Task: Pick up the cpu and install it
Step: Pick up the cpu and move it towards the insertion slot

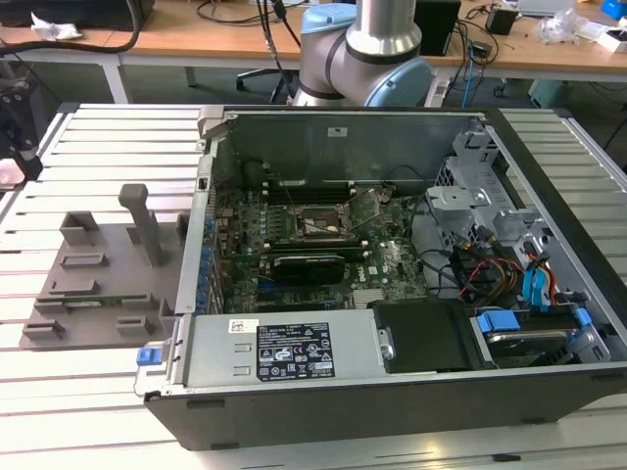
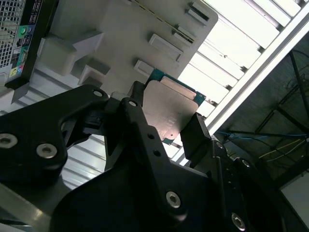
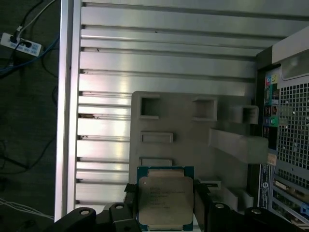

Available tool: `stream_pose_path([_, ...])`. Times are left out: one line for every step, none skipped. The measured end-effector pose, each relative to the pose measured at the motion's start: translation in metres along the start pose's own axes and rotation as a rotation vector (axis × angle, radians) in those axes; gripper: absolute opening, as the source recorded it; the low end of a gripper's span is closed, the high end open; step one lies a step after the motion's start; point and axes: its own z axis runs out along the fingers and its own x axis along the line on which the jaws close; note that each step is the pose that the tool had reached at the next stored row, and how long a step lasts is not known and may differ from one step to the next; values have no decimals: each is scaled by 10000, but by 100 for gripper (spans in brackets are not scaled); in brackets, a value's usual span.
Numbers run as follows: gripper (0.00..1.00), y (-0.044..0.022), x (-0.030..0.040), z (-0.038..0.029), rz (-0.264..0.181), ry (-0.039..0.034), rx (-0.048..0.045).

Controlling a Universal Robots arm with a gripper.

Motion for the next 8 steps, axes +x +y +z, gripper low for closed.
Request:
stream_pose_path([55, 0, 0, -13, 0, -1, -1])
stream_pose_path([55, -1, -1, -29, 0, -1, -1])
stream_pose_path([55, -1, -1, -39, 0, -1, -1])
stream_pose_path([55, -1, -1, -54, 0, -1, -1])
stream_pose_path([55, -2, -2, -74, -1, -1, -1])
stream_pose_path([55, -2, -3, -89, 0, -1, 0])
stream_pose_path([55, -3, -3, -115, 0, -1, -1])
stream_pose_path([55, -4, -4, -140, 0, -1, -1])
